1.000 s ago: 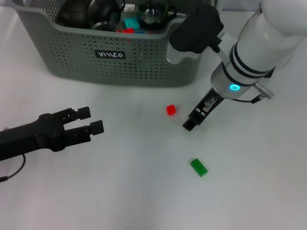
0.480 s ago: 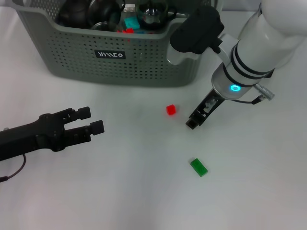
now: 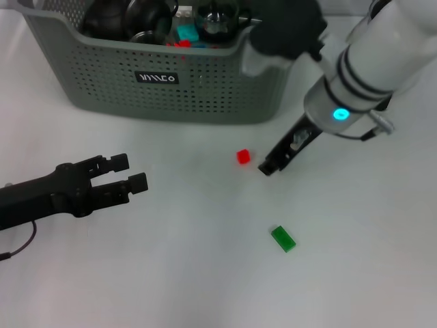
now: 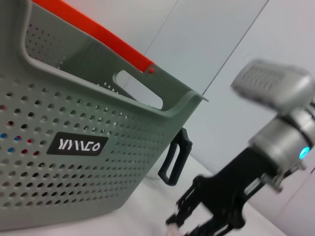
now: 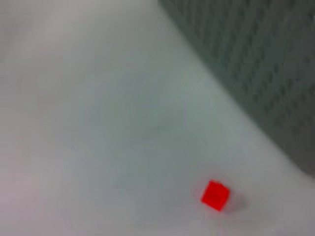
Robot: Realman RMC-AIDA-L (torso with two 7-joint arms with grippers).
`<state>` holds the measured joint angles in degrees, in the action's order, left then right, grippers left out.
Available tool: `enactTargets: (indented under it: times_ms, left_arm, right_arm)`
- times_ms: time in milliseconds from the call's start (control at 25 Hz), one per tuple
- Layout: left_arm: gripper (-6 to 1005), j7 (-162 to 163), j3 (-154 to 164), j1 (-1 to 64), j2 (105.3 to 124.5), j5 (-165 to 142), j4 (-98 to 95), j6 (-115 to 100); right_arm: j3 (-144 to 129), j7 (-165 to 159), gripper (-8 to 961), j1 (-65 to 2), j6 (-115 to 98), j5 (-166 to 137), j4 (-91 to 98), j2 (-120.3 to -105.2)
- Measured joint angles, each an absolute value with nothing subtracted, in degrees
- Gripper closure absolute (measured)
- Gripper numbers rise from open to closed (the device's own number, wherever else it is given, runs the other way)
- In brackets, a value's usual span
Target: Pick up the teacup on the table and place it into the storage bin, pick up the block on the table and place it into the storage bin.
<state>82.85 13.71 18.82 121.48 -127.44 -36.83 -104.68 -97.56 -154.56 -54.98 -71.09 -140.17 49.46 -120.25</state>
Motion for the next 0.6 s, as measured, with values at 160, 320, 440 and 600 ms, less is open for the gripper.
enactTargets:
  times_ms: [160, 320, 440, 600]
  left_arm:
    - [203, 82.88, 13.71, 18.4, 121.49, -127.44, -36.83, -104.69]
    - [203, 82.88, 13.21, 18.17, 121.53, -127.19, -36.83, -104.69]
    - [203, 82.88, 12.86, 18.5, 121.43, -127.29, -36.82, -104.84]
    - [204, 82.88, 13.12, 18.69, 121.4, -127.13, -36.74, -104.84]
  right_arm:
    - [-85.15, -147.09, 523, -49.28, -78.26, -138.61, 59.91, -120.24]
    - [-72.1, -137.18, 522, -44.97, -86.36, -127.73, 66.19, -119.97]
    - [-61.96, -128.01, 522, -43.73, -95.71, -116.25, 66.27, -119.65]
    - [-53.19, -120.74, 521, -43.5, -105.89, -102.25, 64.04, -119.55]
